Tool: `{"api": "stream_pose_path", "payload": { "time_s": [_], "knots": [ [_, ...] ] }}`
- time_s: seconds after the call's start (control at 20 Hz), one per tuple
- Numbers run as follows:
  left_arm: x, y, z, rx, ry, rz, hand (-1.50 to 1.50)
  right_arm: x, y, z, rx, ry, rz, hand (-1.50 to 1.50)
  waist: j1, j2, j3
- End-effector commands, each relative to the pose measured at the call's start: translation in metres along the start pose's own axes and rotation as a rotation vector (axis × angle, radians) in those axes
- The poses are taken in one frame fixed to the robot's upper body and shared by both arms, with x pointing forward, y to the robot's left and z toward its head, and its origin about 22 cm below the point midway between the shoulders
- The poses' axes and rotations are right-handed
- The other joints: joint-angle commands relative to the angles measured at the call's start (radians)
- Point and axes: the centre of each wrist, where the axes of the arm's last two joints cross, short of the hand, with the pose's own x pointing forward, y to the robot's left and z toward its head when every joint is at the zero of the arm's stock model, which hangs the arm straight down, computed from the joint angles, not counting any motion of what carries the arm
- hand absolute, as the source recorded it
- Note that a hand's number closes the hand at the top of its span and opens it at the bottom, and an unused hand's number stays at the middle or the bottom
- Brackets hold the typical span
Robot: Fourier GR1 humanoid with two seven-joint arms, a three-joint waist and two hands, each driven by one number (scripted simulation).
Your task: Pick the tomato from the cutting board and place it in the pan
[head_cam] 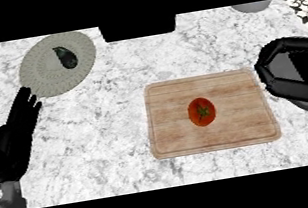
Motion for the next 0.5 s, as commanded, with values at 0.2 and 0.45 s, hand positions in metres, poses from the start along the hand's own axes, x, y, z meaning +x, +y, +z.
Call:
{"api": "stream_pose_path", "payload": {
  "time_s": [0.2, 0.45],
  "knots": [
    [0.019, -0.004, -0.021, 0.009, -0.013, 0.059, 0.0, -0.016, -0.024, 0.08, 0.003, -0.114, 0.344, -1.5, -0.009, 0.002, 0.001],
    [0.005, -0.009, -0.014, -0.011, 0.004, 0.045, 0.0, 0.003, -0.047, 0.072, 0.106, -0.157, 0.523, -1.5, 0.007, 0.002, 0.0]
  ]
}}
